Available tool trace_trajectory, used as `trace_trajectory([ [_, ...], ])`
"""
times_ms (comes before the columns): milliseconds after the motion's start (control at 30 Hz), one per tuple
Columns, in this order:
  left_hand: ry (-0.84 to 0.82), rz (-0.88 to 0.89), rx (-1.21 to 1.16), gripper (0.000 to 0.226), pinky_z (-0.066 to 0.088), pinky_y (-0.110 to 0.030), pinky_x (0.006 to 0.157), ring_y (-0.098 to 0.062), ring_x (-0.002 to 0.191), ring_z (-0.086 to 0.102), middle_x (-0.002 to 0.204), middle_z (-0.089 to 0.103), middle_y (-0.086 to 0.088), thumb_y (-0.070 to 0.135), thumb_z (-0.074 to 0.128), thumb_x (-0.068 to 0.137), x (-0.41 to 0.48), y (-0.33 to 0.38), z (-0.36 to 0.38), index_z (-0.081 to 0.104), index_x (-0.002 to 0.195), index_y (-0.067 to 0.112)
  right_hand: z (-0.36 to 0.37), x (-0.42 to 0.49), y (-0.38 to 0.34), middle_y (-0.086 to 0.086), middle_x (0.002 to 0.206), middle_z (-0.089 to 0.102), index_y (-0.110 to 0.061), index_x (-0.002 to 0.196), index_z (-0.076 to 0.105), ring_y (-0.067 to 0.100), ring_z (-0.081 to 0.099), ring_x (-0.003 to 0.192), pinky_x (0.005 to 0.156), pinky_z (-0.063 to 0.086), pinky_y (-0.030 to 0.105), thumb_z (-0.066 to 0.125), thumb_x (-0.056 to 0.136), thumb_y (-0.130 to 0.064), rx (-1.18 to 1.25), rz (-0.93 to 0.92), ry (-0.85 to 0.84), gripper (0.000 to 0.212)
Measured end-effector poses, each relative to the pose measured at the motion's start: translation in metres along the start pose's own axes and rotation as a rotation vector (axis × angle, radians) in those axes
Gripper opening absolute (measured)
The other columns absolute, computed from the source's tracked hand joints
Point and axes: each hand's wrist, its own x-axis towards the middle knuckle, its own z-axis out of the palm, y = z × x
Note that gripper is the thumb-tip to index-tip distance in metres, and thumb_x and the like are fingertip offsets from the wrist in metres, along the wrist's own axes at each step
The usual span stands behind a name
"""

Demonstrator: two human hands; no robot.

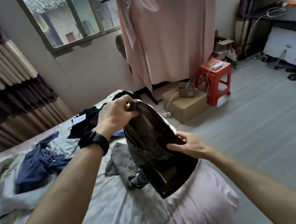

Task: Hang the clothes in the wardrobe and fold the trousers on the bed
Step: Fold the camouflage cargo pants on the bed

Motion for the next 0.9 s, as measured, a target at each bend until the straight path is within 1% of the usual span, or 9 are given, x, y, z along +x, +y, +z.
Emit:
trace_trajectory([
  [133, 0.077, -0.021, 0.014, 0.031, 0.044, -0.034, 0.071, -0.021, 0.081, 0.062, 0.075, 0.061, 0.021, 0.056, 0.073, 0.07, -0.005, -0.012, -0.014, 0.06, 0.096, 0.044, 0.018, 0.002, 0.023, 0.002, 0.09, 0.07, -0.019, 0.097, 0.068, 0.025, 0.066, 0.091, 0.072, 0.051, 0.036, 0.063, 0.084, -0.03, -0.194, 0.059, 0.108, 0.017],
  [233, 0.105, -0.052, 0.046, 0.034, 0.051, -0.037, 0.078, -0.023, 0.085, 0.064, 0.082, 0.066, 0.017, 0.06, 0.068, 0.07, -0.014, -0.025, -0.024, 0.06, 0.098, 0.043, 0.018, 0.006, 0.029, 0.004, 0.089, 0.069, -0.021, 0.094, 0.061, 0.032, 0.067, 0.089, 0.064, 0.044, 0.032, 0.051, 0.084, -0.026, -0.366, 0.219, 0.019, 0.015],
  [300, 0.161, -0.083, 0.066, 0.035, 0.049, -0.037, 0.077, -0.023, 0.086, 0.065, 0.081, 0.065, 0.017, 0.061, 0.066, 0.069, -0.019, -0.037, -0.037, 0.058, 0.097, 0.042, 0.012, 0.012, 0.019, 0.005, 0.078, 0.071, -0.022, 0.092, 0.062, 0.027, 0.071, 0.067, 0.055, 0.052, 0.032, 0.045, 0.08, -0.018, -0.166, 0.278, -0.054, 0.022],
  [367, 0.224, -0.121, 0.089, 0.031, 0.045, -0.034, 0.073, -0.023, 0.086, 0.065, 0.08, 0.063, 0.017, 0.059, 0.067, 0.071, -0.023, -0.052, -0.054, 0.058, 0.093, 0.04, 0.003, 0.023, -0.001, 0.006, 0.065, 0.064, -0.017, 0.09, 0.068, 0.021, 0.062, 0.049, 0.05, 0.052, 0.029, 0.04, 0.077, -0.007, 0.161, 0.249, -0.065, 0.033],
  [467, 0.352, -0.242, 0.095, 0.026, 0.04, -0.031, 0.069, -0.023, 0.087, 0.066, 0.079, 0.06, 0.017, 0.054, 0.073, 0.076, -0.03, -0.078, -0.089, 0.059, 0.092, 0.039, -0.012, 0.046, -0.048, 0.008, 0.072, 0.065, -0.011, 0.097, 0.075, 0.021, 0.063, 0.061, 0.057, 0.056, 0.03, 0.042, 0.084, 0.005, 0.509, 0.147, 0.055, 0.039],
  [567, 0.532, -0.274, 0.124, 0.028, 0.045, -0.032, 0.068, -0.027, 0.09, 0.068, 0.083, 0.067, 0.011, 0.051, 0.07, 0.077, -0.032, -0.094, -0.14, 0.059, 0.099, 0.038, -0.035, 0.066, -0.124, 0.007, 0.067, 0.067, -0.008, 0.098, 0.073, 0.017, 0.063, 0.054, 0.047, 0.052, 0.024, 0.053, 0.082, 0.003, 0.708, 0.001, 0.131, 0.028],
  [667, 0.74, -0.274, 0.11, 0.028, 0.048, -0.036, 0.072, -0.032, 0.093, 0.069, 0.094, 0.074, -0.002, 0.048, 0.071, 0.081, -0.032, -0.099, -0.204, 0.065, 0.101, 0.03, -0.067, 0.076, -0.215, -0.003, 0.076, 0.071, -0.028, 0.095, 0.071, 0.013, 0.066, 0.065, 0.056, 0.053, 0.025, 0.068, 0.061, -0.007, 0.555, -0.274, 0.203, 0.041],
  [767, 0.836, -0.271, 0.035, 0.028, 0.053, -0.037, 0.077, -0.031, 0.094, 0.069, 0.096, 0.074, -0.002, 0.048, 0.072, 0.081, -0.041, -0.098, -0.263, 0.065, 0.102, 0.031, -0.092, 0.081, -0.292, -0.003, 0.093, 0.071, -0.033, 0.095, 0.065, 0.023, 0.069, 0.091, 0.078, 0.054, 0.03, 0.076, 0.076, -0.006, 0.383, -0.476, 0.37, 0.034],
  [900, 0.929, -0.222, 0.14, 0.039, 0.052, -0.039, 0.072, -0.03, 0.09, 0.069, 0.092, 0.074, -0.003, 0.062, 0.058, 0.082, -0.064, -0.094, -0.324, 0.065, 0.104, 0.03, -0.115, 0.081, -0.373, 0.003, 0.087, 0.072, -0.022, 0.097, 0.072, 0.029, 0.066, 0.087, 0.071, 0.035, 0.026, 0.07, 0.089, -0.026, 0.25, -0.656, 0.667, 0.01],
])
